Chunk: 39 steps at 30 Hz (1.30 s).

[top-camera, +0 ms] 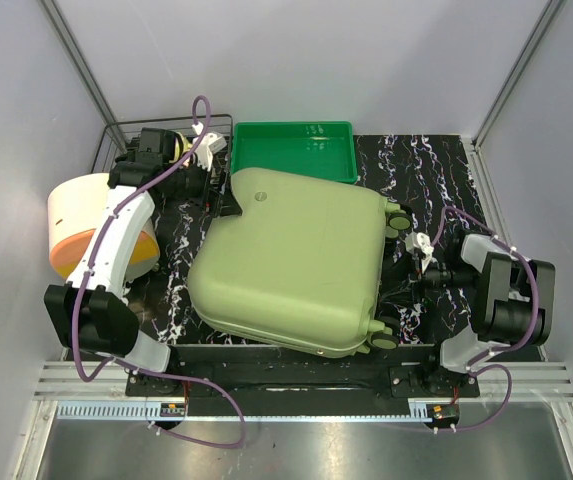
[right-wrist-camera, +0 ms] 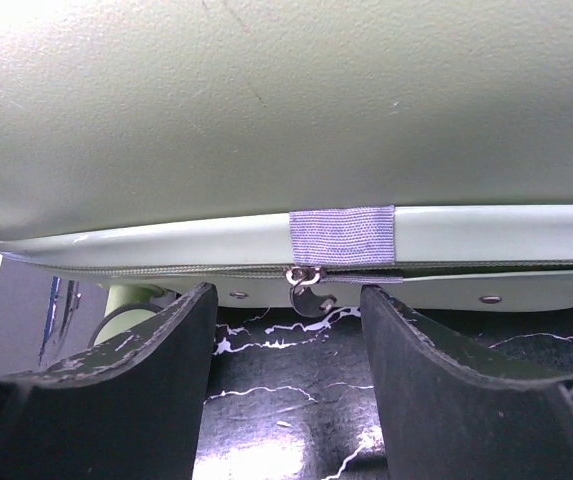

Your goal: Open, take out, and arrange the luggage

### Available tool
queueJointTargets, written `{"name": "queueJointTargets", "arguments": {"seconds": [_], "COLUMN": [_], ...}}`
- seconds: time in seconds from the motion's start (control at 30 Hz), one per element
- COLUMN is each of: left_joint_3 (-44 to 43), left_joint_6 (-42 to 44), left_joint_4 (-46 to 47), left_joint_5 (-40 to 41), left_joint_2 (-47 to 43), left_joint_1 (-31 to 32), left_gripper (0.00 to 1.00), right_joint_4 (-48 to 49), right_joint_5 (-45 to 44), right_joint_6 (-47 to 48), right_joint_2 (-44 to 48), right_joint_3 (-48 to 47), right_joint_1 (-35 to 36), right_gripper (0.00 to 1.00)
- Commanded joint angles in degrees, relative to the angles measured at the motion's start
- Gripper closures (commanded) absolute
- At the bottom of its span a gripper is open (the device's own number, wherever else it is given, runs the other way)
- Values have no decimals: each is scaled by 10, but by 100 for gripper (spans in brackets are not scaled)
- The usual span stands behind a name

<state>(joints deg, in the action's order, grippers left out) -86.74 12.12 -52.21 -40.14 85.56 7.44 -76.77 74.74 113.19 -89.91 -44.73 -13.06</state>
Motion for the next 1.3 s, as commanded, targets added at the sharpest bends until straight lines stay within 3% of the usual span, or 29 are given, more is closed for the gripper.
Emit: {"name": "queueJointTargets", "arguments": {"seconds": [0.0, 0.27, 0.4, 0.57, 0.63, 0.77, 0.9, 1.07, 1.2, 1.27], "left_joint_3": [-8, -19, -15, -9, -9, -22, -88, -271, -456, -500], "left_joint_6": [7, 4, 4, 2, 4, 25, 76, 164, 162, 150], "left_joint_4": [21, 21, 21, 26, 26, 15, -53, -136, -178, -178], "left_joint_5": [2, 1, 2, 3, 2, -5, -22, -12, 11, 32], "left_joint_2": [1, 18, 17, 18, 19, 20, 44, 128, 210, 248], "left_joint_1": [4, 5, 6, 6, 6, 5, 6, 36, 90, 133], "left_gripper": [13, 14, 15, 15, 16, 16, 16, 12, 10, 7], "right_joint_4": [-161, -161, -161, -161, -160, -161, -160, -160, -160, -160], "right_joint_5": [30, 29, 23, 26, 29, 37, 41, 59, 82, 91], "right_joint_6": [219, 206, 215, 212, 208, 185, 179, 161, 156, 157], "right_joint_2": [-15, -27, -22, -24, -28, -30, -47, -93, -121, -126], "right_joint_3": [-12, -27, -22, -25, -29, -44, -76, -136, -162, -168], "right_joint_1": [5, 8, 13, 14, 13, 4, -41, -65, -66, -66], "right_gripper": [34, 55, 60, 83, 100, 100, 100, 100, 100, 100]}}
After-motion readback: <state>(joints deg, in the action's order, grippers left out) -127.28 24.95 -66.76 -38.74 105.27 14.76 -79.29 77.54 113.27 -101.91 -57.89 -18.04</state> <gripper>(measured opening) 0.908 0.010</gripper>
